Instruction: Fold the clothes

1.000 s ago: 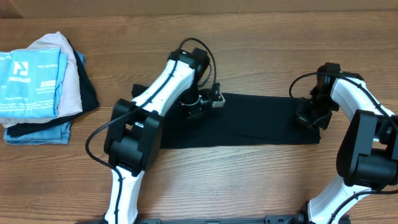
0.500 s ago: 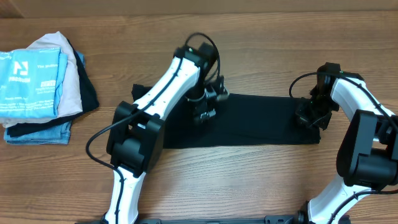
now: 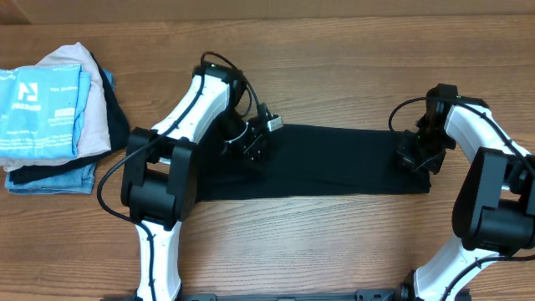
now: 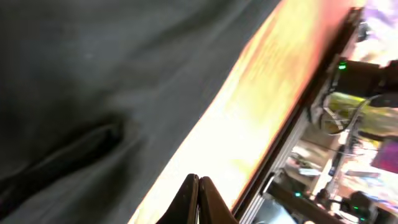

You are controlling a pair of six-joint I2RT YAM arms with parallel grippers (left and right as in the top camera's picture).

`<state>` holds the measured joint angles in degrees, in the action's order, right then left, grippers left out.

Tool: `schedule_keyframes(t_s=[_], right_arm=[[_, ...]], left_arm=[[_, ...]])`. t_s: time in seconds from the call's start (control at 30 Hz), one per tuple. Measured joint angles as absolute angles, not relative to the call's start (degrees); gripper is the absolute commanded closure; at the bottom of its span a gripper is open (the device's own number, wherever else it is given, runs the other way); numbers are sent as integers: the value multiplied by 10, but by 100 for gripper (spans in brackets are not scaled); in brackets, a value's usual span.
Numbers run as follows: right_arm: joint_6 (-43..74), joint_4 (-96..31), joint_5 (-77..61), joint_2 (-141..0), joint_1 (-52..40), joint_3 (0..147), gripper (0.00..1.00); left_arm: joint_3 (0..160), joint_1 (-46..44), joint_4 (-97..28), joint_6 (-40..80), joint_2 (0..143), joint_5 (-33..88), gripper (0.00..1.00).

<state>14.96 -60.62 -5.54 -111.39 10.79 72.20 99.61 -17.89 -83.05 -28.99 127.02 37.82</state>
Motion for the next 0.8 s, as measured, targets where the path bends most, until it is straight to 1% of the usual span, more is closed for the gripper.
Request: schedule_keyframes(t_s=[0.03,0.13,0.3,0.4,0.57,0.67,0.73,0.8], right_arm=[[150,-606,-55,-1114,108,722,76],[150,-606,-56,-1114,108,722,76],[150,-606,-56,-1114,108,722,76],[150,-607,-55,-1114,108,722,76],[150,-607,-56,-1114,108,722,76],[150,-608,-55,-1114,108,721,76],[150,-610,-56,-1114,108,720,76],[150,-611,-56,-1114,108,720,76]], left_arm=[[976,-176,-809,-301,1269,406,96],[927,-174,-732,-303,1268,432,96],[858,-174,-622,-276,1268,432,96],[823,-174,-597,-262,1269,431,96],[826,-172,-616,-251,1269,452,96],[942,-171,-741,-243,1270,466,96],[1014,-171,-772,-225,1264,439,96],[1015,-171,-783,-189,1263,371,96]])
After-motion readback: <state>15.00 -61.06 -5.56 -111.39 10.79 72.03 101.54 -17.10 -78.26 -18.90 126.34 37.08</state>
